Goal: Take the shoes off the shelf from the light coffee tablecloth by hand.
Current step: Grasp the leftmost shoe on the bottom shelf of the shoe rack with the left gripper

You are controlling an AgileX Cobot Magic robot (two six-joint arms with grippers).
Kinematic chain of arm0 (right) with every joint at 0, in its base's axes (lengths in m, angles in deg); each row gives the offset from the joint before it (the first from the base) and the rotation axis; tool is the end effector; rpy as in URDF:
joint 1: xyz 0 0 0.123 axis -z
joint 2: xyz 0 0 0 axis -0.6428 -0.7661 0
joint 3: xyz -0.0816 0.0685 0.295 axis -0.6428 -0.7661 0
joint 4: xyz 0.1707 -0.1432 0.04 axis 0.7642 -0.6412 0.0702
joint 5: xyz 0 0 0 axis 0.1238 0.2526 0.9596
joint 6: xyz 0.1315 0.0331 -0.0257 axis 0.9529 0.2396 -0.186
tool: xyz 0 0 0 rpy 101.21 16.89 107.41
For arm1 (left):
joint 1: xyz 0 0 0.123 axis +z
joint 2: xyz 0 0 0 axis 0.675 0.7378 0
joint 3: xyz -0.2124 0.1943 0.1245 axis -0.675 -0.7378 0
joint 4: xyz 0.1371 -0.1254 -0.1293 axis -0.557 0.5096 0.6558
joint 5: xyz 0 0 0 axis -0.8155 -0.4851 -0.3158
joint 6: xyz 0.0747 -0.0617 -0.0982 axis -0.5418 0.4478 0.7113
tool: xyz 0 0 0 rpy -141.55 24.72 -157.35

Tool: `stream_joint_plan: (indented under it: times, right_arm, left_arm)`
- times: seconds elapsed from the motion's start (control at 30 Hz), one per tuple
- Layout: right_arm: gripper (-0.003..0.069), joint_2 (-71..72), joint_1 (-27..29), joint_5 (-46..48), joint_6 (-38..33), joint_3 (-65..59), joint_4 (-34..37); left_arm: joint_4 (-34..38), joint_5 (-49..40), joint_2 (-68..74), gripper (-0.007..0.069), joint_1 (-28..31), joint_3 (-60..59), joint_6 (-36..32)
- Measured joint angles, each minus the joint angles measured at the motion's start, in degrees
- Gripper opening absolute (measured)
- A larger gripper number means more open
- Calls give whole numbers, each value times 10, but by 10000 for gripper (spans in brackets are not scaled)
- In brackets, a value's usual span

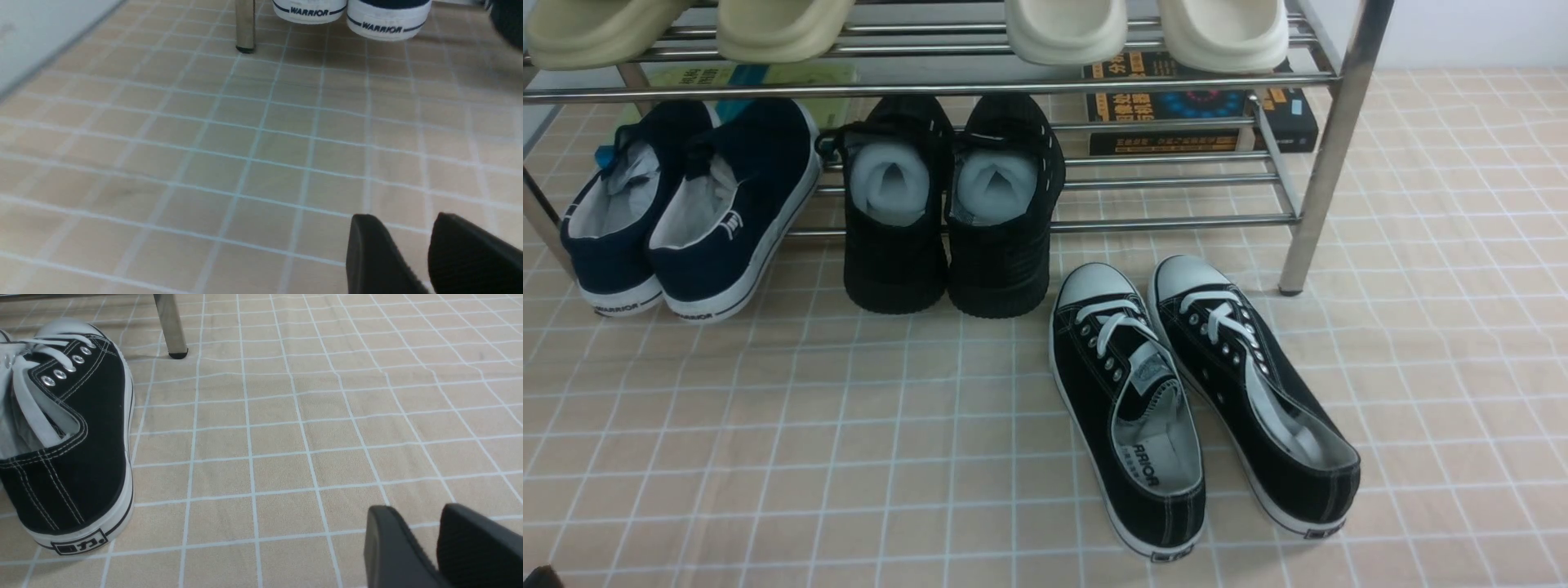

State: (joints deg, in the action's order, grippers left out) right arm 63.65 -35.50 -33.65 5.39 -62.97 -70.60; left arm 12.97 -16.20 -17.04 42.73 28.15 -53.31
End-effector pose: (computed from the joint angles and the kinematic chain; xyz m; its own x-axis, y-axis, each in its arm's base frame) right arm 0.0424 -0.0001 0.1597 -0.2944 0.0911 -0.9513 0.0763 0.9945 0.0716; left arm 0.0428 0.0103 0.1594 -0.2515 -0.2741 -0.9282 -0.1496 0.9585 -0.2426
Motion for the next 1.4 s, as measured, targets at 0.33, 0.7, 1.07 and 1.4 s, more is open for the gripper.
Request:
stream_joint_plan:
  times: [0.33,0.7,1.07,1.4]
  right_arm:
    - [211,0,0,0,0,0,0]
    - [223,0,0,0,0,0,0]
    - [234,0,0,0,0,0,0]
    - [239,0,0,0,0,0,0]
  left_arm:
    - [233,17,0,240,0,-1,320]
    - [184,113,7,125,0,72,265]
    - [-29,-364,380,1,0,441,78]
    - [-162,-434,647,14,49,667,17]
